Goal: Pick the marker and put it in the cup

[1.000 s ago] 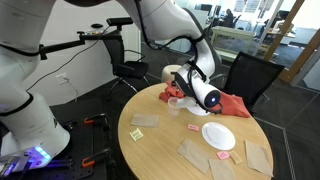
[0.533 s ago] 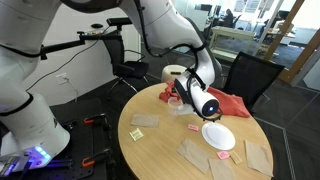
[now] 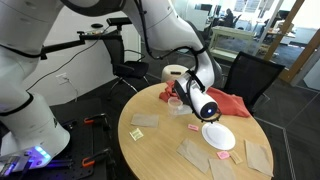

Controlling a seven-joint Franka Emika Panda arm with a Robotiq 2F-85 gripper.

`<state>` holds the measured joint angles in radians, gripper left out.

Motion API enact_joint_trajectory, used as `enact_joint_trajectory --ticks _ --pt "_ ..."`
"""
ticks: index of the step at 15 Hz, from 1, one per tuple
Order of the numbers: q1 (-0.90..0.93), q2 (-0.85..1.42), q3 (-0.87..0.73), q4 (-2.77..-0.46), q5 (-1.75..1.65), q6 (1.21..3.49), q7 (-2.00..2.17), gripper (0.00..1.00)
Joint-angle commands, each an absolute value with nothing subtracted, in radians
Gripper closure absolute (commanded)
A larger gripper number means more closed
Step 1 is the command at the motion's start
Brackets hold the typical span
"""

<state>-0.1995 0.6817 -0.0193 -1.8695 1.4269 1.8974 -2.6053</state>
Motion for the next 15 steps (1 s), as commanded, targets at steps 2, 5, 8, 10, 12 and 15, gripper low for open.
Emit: enact_joint_trajectory --ticks 2,5,8,10,12,15 --pt "-0.180 0.691 -0.040 -1.850 1.440 1.881 -2.605 0.95" --pt "-0.181 0.713 -0.039 -1.825 1.439 1.876 -2.605 0.95" --pt "-0.186 0.735 -0.037 -1.806 1.439 1.866 -2.605 0.95" --pt "-0.190 0.756 -0.035 -1.792 1.436 1.857 -2.605 0.95" --pt "-0.192 0.776 -0.034 -1.780 1.436 1.854 -2.605 0.95" --pt "-0.194 0.805 -0.033 -1.765 1.434 1.850 -2.605 0.95"
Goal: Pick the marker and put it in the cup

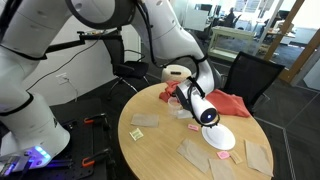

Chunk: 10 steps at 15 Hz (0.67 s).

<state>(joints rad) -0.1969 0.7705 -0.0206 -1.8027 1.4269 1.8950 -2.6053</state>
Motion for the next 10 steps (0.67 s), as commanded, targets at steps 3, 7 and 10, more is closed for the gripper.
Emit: enact_joint_trajectory --ticks 3,7,10 --pt "-0.194 0.830 -0.033 -1.751 1.431 1.848 -2.605 0.95" --pt "-0.194 0.852 -0.033 -1.743 1.429 1.851 -2.605 0.95" --pt "-0.192 0.859 -0.035 -1.742 1.428 1.858 -2.605 0.95"
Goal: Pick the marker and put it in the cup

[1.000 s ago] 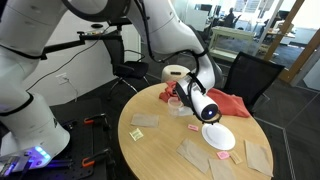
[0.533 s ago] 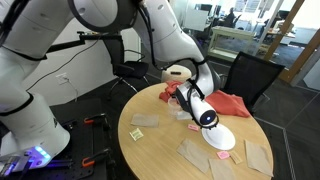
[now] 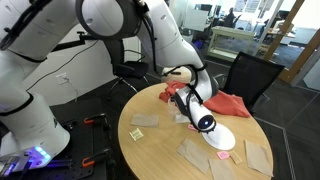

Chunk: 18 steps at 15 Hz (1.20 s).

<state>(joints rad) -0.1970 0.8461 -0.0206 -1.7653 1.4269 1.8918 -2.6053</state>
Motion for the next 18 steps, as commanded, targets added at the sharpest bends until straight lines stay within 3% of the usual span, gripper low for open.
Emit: enact_joint_trajectory --ticks 1,3,9,18 --pt "-0.192 0.860 -0.035 -1.741 1.428 1.859 -2.605 0.55" --pt "-0.194 0.859 -0.034 -1.743 1.429 1.854 -2.605 0.47" --pt "-0.198 0.841 -0.034 -1.740 1.423 1.842 -2.605 0.01" --pt "-0.202 0.745 -0.045 -1.756 1.405 1.738 -2.605 0.00"
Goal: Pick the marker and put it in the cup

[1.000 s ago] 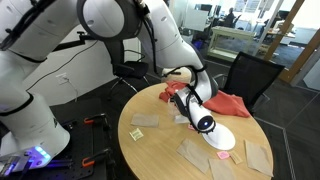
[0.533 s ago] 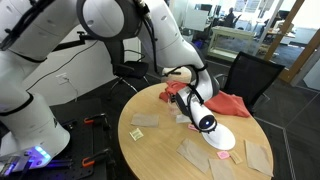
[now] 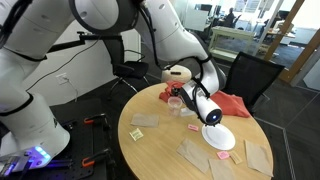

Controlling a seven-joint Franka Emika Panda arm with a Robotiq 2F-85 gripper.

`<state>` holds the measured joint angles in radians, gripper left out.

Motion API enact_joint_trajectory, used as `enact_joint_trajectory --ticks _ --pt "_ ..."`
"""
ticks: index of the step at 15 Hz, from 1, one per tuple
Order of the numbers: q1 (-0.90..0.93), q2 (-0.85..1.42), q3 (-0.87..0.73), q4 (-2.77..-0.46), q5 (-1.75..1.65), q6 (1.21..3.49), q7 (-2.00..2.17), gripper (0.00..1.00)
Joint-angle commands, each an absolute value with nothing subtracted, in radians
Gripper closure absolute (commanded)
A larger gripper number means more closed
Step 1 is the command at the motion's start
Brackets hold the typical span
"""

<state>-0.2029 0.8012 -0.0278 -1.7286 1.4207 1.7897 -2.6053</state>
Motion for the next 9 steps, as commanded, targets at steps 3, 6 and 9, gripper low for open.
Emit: enact_joint_trajectory --ticks 3,6,9 --pt "-0.204 0.720 -0.052 -1.760 1.401 1.706 -2.605 0.00" --pt "-0.194 0.757 -0.057 -1.726 1.420 1.725 -2.604 0.00" --pt "-0.193 0.764 -0.057 -1.726 1.420 1.725 -2.604 0.00"
